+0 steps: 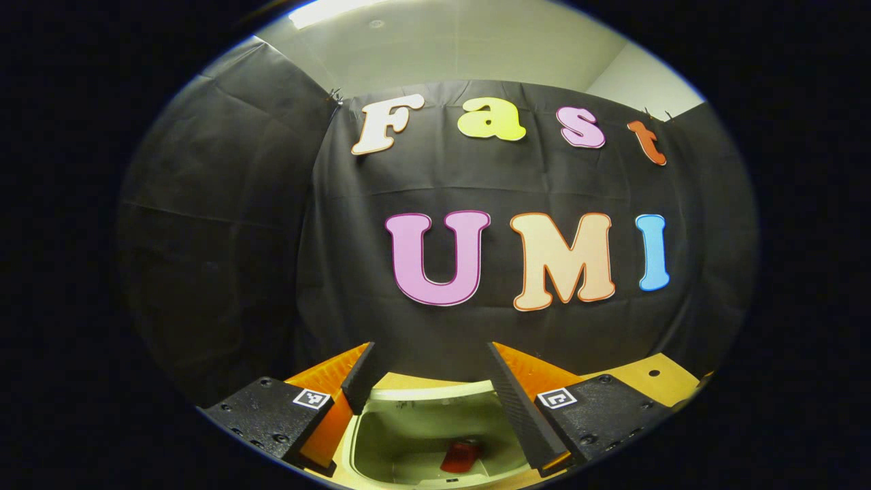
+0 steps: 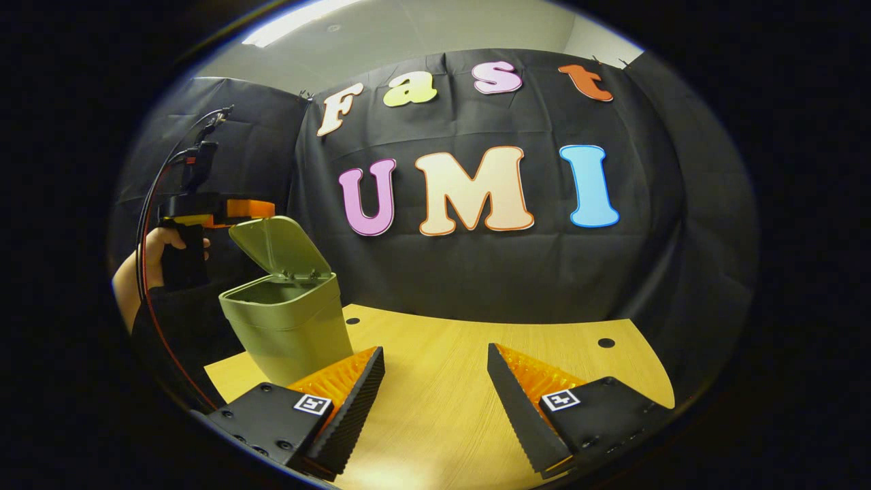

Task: Press the lid of the desktop garbage bin to open it, pick up the crumpled paper on the desktop and throw it into the bin, then pick up the pop can on the desktop and drop it into the bin, and finally close the garbage bin lid.

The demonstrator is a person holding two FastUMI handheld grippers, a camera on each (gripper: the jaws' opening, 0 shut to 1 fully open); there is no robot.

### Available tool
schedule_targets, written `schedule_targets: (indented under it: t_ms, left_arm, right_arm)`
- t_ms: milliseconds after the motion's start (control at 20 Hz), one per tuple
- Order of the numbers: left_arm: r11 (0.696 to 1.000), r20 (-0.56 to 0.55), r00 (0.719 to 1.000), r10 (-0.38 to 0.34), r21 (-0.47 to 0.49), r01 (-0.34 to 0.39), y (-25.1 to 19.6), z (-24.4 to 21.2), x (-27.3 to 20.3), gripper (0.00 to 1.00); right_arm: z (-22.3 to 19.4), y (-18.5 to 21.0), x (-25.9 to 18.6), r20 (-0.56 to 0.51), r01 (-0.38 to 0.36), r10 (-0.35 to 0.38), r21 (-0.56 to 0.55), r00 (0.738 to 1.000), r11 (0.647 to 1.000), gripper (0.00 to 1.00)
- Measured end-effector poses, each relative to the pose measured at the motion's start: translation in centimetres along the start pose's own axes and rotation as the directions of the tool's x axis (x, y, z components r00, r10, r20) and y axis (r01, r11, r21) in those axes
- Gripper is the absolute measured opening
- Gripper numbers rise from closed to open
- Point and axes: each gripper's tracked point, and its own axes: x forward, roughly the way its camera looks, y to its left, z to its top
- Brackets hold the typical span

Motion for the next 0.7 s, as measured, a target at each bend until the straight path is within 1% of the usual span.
schedule_targets:
  t_ms: [300, 350, 450, 700]
  left_arm:
    - [1.0, -0.04, 0.999, -0.007, -0.003, 0.007, -0.6, -3.2, -2.3, 0.94]
    - [1.0, -0.048, 0.999, -0.006, -0.005, 0.006, -0.7, -3.9, -2.6, 0.92]
    - [1.0, -0.077, 0.997, -0.008, -0.007, 0.008, -1.0, -5.5, -3.0, 0.94]
    - [1.0, -0.14, 0.99, -0.02, -0.021, 0.017, -1.4, -8.8, -3.6, 0.94]
  right_arm:
    - [-0.1, -0.1, -0.2, -0.012, -0.018, 0.018, -0.03, 1.0, 0.999, 0.96]
    - [-0.2, -0.1, -0.2, -0.015, -0.02, 0.019, -0.033, 1.0, 0.999, 0.96]
    - [-0.4, -0.1, -0.2, -0.02, -0.021, 0.021, -0.034, 1.0, 0.999, 0.95]
    - [-0.8, -0.1, -0.1, -0.03, -0.018, 0.016, -0.058, 0.999, 0.998, 0.96]
